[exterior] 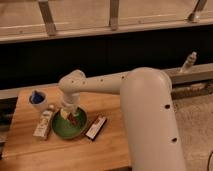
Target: Place the pepper in the ceramic bowl
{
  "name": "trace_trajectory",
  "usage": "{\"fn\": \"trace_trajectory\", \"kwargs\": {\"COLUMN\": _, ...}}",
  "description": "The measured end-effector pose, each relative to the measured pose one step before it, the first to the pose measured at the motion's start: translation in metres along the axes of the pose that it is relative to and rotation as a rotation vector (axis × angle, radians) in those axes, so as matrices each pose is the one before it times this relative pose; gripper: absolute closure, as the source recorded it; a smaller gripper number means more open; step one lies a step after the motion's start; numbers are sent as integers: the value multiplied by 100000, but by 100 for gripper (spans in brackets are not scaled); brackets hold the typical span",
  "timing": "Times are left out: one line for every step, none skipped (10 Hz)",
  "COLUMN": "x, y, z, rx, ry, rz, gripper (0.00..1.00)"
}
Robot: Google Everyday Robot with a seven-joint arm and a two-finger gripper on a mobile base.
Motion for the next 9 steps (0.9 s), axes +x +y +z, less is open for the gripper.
{"fn": "trace_trajectory", "kwargs": {"x": 11, "y": -15, "z": 7, "rx": 3, "ry": 2, "rz": 27, "gripper": 48}}
{"fn": "trace_trajectory", "kwargs": {"x": -15, "y": 2, "z": -23, "rx": 18, "ry": -38, "rz": -6, "gripper": 39}}
{"fn": "trace_trajectory", "kwargs": {"x": 13, "y": -3, "z": 14, "rx": -8, "ry": 25, "rz": 7, "gripper": 28}}
{"fn": "trace_trajectory", "kwargs": {"x": -2, "y": 5, "z": 3, "rx": -7, "ry": 0, "rz": -4, "gripper": 22}}
{"fn": "trace_trajectory", "kwargs": {"x": 4, "y": -11, "z": -6, "rx": 11, "ry": -8, "rz": 15, "gripper": 20}}
{"fn": "trace_trajectory", "kwargs": {"x": 8, "y": -3, "z": 3, "rx": -1, "ry": 8, "rz": 2, "gripper": 20}}
{"fn": "trace_trajectory", "kwargs": {"x": 1, "y": 1, "z": 9, "rx": -9, "ry": 1, "rz": 0, "gripper": 20}}
{"fn": "trace_trajectory", "kwargs": {"x": 14, "y": -2, "z": 14, "rx": -13, "ry": 27, "rz": 14, "gripper": 20}}
{"fn": "trace_trajectory", "kwargs": {"x": -1, "y": 2, "z": -5, "rx": 2, "ry": -7, "rz": -5, "gripper": 20}}
